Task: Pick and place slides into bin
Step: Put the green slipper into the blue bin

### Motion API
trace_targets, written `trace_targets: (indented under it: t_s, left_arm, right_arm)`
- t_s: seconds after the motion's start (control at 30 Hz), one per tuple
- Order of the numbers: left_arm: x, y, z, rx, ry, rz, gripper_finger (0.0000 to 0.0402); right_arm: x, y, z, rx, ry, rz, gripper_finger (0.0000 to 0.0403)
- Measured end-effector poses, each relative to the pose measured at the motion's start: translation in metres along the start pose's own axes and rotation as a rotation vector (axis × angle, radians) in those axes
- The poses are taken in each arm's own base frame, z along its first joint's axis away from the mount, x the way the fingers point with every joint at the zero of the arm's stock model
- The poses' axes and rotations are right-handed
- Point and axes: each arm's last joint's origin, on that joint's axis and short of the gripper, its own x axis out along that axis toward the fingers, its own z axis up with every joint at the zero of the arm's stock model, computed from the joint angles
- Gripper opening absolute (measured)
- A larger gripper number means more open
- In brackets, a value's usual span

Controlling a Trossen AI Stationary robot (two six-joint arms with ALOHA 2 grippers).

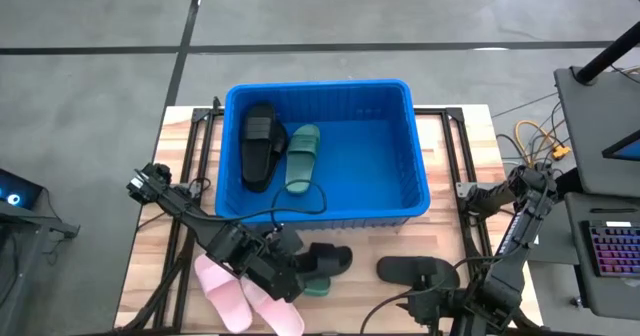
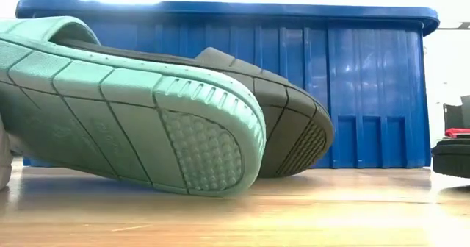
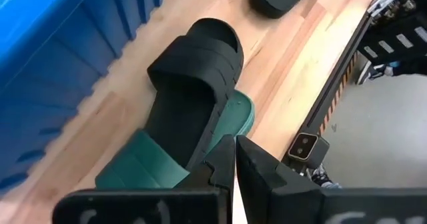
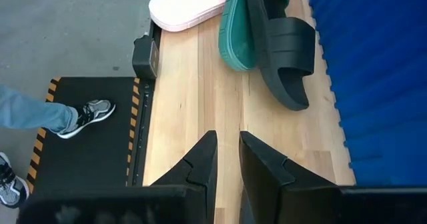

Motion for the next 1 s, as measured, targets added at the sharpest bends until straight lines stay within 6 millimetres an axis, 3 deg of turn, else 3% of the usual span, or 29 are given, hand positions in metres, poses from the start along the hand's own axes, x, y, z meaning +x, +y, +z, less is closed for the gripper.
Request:
trace_targets:
  t_s: [0.37,0.53,0.73,1.0]
  left_arm:
    - [0.006,0.006,-0.003,-0.042,0.066,0.044,0.0]
    - [0.023,0.017,-0.015,-0.092,0.187,0.116,0.0013]
    - [0.04,0.023,-0.026,-0.158,0.272,0.134,0.0093]
    - [0.037,0.028,-0.031,-0.223,0.311,0.195,0.0209]
  right_arm:
    - [0.0,0.0,0.0,-0.008,0.001,0.0,0.0054]
    - [0.0,0.0,0.0,-0.009,0.002,-0.002,0.0054]
    - [0.0,0.0,0.0,-0.009,0.002,-0.002,0.0054]
    - [0.0,0.0,0.0,-0.011,0.004,-0.004,0.0054]
